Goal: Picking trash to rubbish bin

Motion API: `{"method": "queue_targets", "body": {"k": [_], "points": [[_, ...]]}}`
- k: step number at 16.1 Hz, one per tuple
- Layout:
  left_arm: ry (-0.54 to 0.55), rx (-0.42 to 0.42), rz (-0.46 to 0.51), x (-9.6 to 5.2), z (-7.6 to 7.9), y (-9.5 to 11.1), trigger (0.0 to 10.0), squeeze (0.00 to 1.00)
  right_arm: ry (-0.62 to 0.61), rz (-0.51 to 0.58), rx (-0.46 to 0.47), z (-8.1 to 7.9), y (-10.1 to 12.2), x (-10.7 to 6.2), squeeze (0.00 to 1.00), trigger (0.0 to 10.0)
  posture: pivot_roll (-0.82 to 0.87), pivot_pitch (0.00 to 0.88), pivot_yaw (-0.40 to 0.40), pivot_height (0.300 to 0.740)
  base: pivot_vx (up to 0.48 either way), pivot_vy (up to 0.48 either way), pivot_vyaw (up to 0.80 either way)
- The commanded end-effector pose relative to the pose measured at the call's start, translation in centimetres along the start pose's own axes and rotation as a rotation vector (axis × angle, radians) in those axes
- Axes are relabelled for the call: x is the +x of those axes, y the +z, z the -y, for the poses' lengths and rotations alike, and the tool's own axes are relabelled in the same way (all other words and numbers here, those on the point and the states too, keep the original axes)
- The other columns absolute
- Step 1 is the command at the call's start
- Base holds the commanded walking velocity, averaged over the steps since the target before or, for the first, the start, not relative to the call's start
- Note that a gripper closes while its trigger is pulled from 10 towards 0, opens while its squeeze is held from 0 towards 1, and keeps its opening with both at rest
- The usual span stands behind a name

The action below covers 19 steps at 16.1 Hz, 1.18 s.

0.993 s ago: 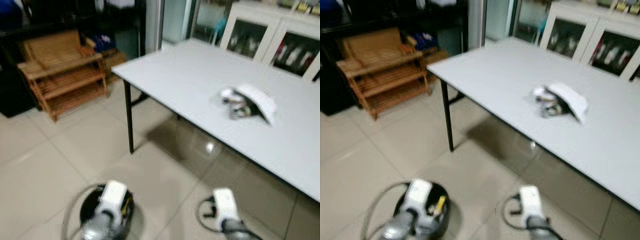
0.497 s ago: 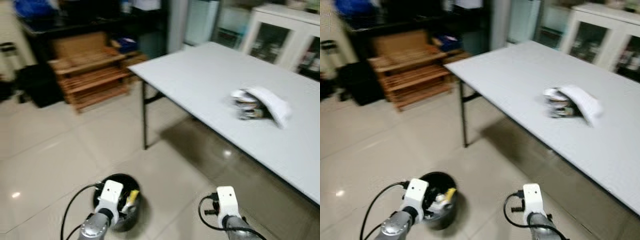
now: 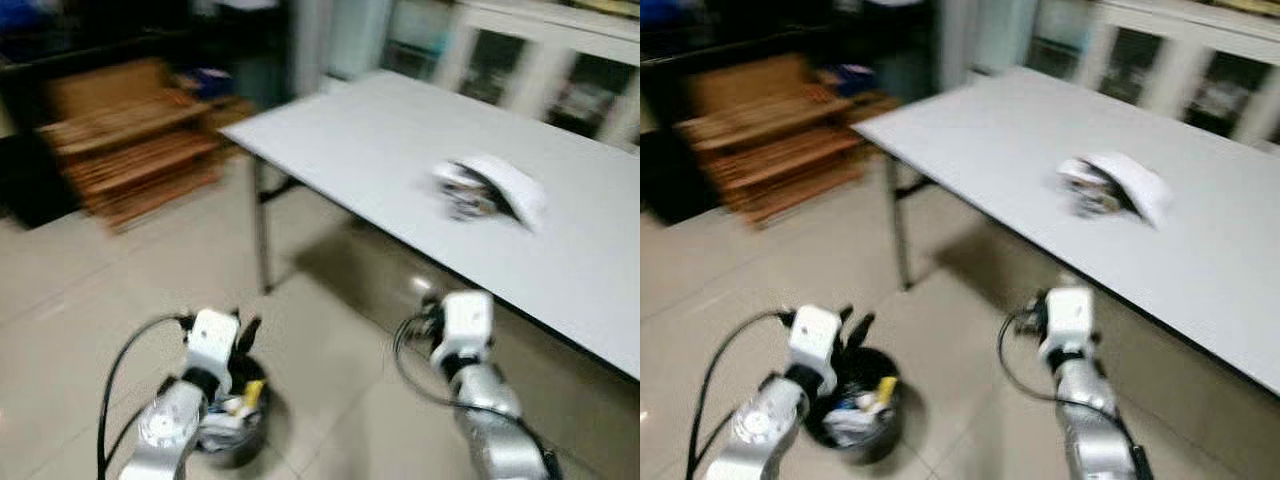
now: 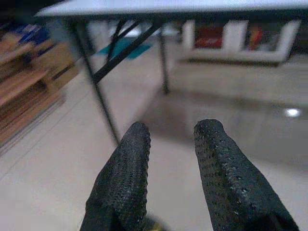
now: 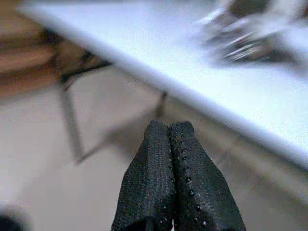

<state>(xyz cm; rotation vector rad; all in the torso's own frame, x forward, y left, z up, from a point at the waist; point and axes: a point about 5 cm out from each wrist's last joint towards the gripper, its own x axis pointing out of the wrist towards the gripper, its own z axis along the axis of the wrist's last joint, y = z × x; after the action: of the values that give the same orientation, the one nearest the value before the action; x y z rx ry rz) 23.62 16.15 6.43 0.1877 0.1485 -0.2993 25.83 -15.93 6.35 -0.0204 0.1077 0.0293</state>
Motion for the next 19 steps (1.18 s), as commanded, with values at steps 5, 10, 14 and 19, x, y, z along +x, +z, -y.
{"method": "queue_targets", "body": {"k": [5, 10, 14, 19], "points": [[-0.01, 0.034, 0.136, 1.3, 0.1, 5.0, 10.0, 0.0, -0.153, 0.097, 0.034, 2.0, 3.2, 0.1, 0.0, 10.0, 0.04, 0.009, -0.017, 0.74, 0.0, 0.0, -0.8], [0.008, 0.048, 0.139, 1.8, -0.6, 6.5, 10.0, 0.0, -0.086, -0.026, 0.068, 0.6, 2.4, 0.5, 0.0, 10.0, 0.04, 0.004, -0.012, 0.74, 0.165, 0.0, -0.8], [0.024, 0.044, 0.14, 2.0, -1.4, 7.1, 10.0, 0.0, -0.046, -0.036, 0.116, -0.4, 2.7, 0.7, 0.0, 10.0, 0.05, 0.0, -0.007, 0.74, 0.361, 0.0, -0.54], [0.025, 0.051, 0.138, 2.3, -1.8, 7.5, 10.0, 0.0, -0.009, -0.049, 0.109, -1.0, 2.8, 0.9, 0.0, 10.0, 0.05, 0.0, -0.006, 0.74, 0.397, 0.0, 0.0]]}}
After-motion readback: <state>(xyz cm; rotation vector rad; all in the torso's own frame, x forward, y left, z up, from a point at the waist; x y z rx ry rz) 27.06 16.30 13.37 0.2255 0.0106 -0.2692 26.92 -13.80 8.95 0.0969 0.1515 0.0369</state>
